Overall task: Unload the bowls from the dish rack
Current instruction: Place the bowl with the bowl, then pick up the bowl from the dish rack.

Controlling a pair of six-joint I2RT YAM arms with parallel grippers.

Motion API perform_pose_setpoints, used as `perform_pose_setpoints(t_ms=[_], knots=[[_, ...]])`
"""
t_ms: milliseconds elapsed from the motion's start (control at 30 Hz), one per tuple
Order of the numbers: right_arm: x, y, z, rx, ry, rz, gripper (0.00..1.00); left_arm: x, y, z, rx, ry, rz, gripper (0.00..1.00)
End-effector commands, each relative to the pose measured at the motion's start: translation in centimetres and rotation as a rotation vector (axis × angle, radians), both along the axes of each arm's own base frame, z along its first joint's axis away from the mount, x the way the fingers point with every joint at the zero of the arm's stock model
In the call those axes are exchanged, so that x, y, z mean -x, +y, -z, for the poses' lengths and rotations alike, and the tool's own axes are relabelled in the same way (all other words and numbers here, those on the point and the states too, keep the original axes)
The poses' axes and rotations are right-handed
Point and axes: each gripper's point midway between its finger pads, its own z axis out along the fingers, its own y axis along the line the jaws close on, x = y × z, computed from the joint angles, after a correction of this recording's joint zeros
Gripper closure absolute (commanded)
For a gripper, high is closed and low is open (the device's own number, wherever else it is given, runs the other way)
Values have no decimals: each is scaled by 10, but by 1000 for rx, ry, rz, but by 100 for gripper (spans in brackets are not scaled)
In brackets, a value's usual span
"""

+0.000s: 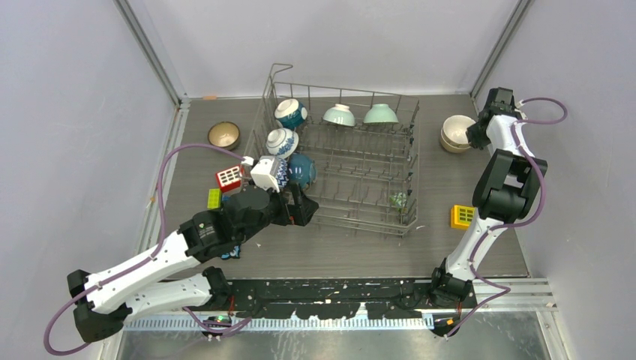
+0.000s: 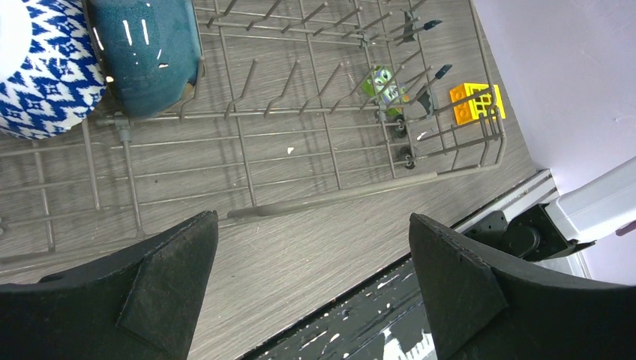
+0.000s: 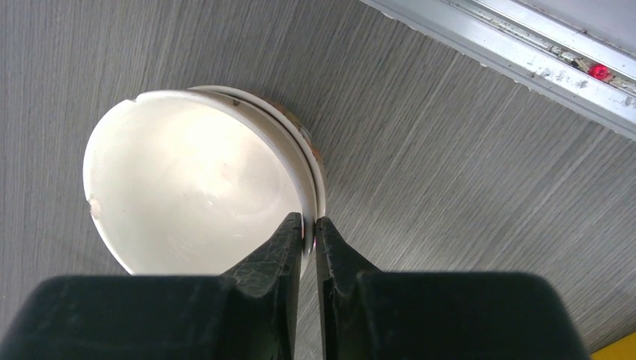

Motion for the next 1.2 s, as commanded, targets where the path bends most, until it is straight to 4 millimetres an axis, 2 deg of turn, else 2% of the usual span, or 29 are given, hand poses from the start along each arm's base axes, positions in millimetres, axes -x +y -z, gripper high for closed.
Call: perform_pose_setpoints(t_ms=[0,133,233,433,633,733,867,1000,1100,1167], knots=[[-4,-3,-3,8,-24,-3,81,-3,-2,-7,32,-12,-12,0],[-5,-3,-8,11,-31,-4,77,-3,-2,-9,36,-17,-11,0],[-3,-4,-16,25,-43,-2,67,-2,-1,-10,39,-17,-8,0],[-2,-3,-43,36,-95,2,46,0,1,-17,50,-29,-4,0],[1,3,-70,46,-152,2,37,2,3,-26,43,-38,13,0],[0,12,-88,46,-192,-11,33,2,7,-35,28,-59,13,0],[-13,44,-126,22,-293,-71,31,0,15,-47,-3,-94,0,0],[-24,86,-179,60,-391,-167,30,-3,24,-59,-33,-132,-14,0],[-24,122,-218,85,-468,-251,30,-5,30,-65,-57,-157,-26,0],[-17,144,-242,111,-516,-312,31,-7,33,-68,-71,-171,-34,0]])
